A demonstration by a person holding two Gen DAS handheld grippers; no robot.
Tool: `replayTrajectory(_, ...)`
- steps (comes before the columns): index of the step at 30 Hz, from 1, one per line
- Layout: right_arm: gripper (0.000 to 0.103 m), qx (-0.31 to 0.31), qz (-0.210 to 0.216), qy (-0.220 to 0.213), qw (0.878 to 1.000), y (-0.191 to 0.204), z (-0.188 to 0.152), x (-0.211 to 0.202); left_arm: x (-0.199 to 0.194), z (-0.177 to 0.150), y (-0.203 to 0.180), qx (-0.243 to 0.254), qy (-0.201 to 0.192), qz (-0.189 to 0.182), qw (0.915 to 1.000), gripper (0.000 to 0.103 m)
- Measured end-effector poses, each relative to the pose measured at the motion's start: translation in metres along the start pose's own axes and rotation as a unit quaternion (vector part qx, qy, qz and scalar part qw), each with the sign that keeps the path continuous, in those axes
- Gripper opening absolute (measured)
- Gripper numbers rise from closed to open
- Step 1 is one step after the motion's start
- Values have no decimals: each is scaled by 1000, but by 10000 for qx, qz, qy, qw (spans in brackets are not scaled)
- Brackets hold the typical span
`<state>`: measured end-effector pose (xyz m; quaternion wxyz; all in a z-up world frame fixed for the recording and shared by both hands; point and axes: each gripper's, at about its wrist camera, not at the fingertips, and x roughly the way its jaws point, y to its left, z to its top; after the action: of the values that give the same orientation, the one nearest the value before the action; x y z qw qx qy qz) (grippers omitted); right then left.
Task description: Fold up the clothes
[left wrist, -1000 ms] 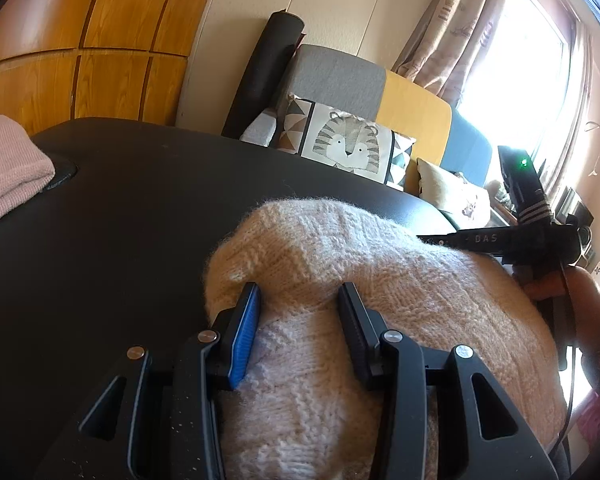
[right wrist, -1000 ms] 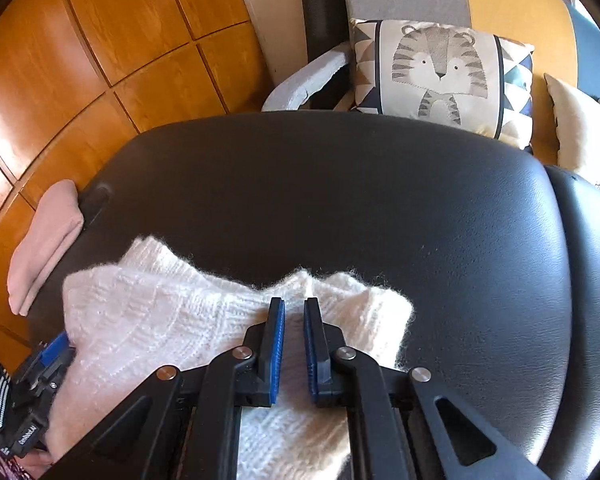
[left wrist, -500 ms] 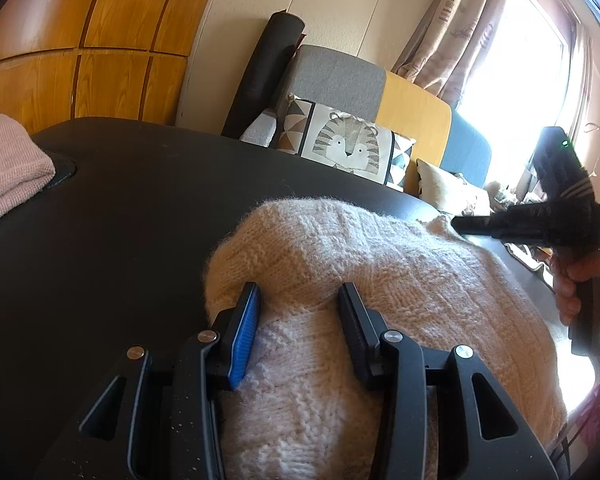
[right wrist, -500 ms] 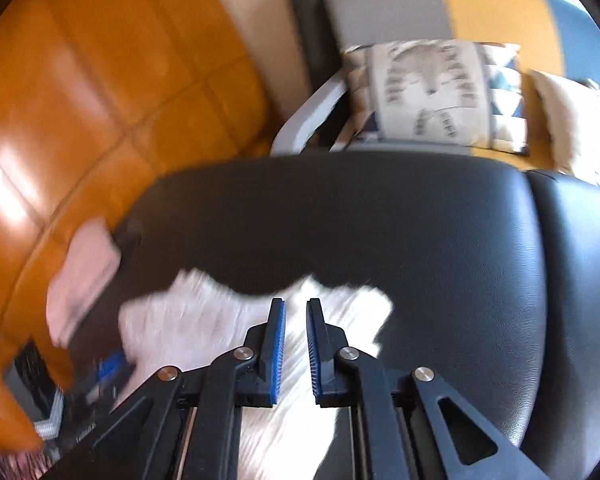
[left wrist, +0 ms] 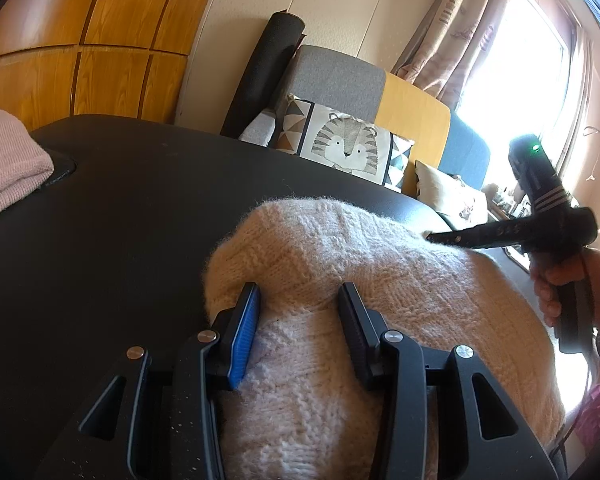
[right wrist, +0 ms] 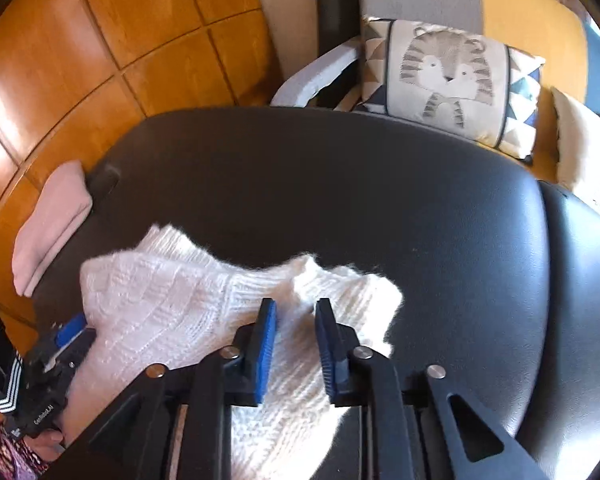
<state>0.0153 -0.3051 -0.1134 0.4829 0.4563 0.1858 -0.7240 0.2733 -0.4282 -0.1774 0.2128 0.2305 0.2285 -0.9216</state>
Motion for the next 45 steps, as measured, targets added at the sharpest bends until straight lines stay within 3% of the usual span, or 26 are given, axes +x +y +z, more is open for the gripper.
replayTrajectory(6, 9, -154, -541, 67, 9984, -1, -1, 19, 0, 1, 0, 1, 20, -22, 10000, 45)
replayTrajectory(13, 7, 262, -223, -109, 9993, -19, -5, 25, -1, 0, 1, -6, 34, -46, 10000, 45)
replayTrajectory(17, 16, 610, -37, -384, 9974, -26, 2, 6, -1, 0, 1, -16, 35, -54, 10000, 45)
replayTrajectory(19, 16, 739, 273, -800, 9937, -23, 4, -16, -1, 0, 1, -17, 34, -53, 10000, 45)
replayTrajectory(21, 16, 533, 712, -919, 9918, -6, 7, -32, -1, 0, 1, -16, 34, -52, 10000, 45)
replayTrajectory(24, 16, -334, 849, -513, 9945, 37, 13, -29, -1, 0, 1, -15, 34, -54, 10000, 45)
replayTrajectory(28, 16, -1264, 764, 12, 9890, 85, 15, -3, -1, 1, 1, -14, 33, -56, 10000, 45)
replayTrajectory(31, 16, -1291, 481, 450, 9894, 94, 22, 30, 0, 1, 1, -21, 39, -72, 10000, 45)
replayTrajectory(33, 16, -889, 302, 555, 9940, 86, 26, 47, 0, 2, 3, -59, 64, -103, 9999, 45)
replayTrajectory(36, 14, -527, 418, 392, 9970, 77, 24, 50, 0, 2, 4, -84, 72, -146, 9998, 45)
replayTrajectory(40, 17, -769, 165, 132, 9968, 84, 20, 40, 0, 2, 7, -148, 73, -230, 9996, 45)
replayTrajectory(43, 19, -551, -57, -490, 9973, 78, 12, 3, 0, 2, 11, -232, 69, -314, 9992, 45)
replayTrajectory(45, 22, -206, 222, -1055, 9940, 68, -1, -37, -1, 2, 13, -287, 66, -371, 9989, 45)
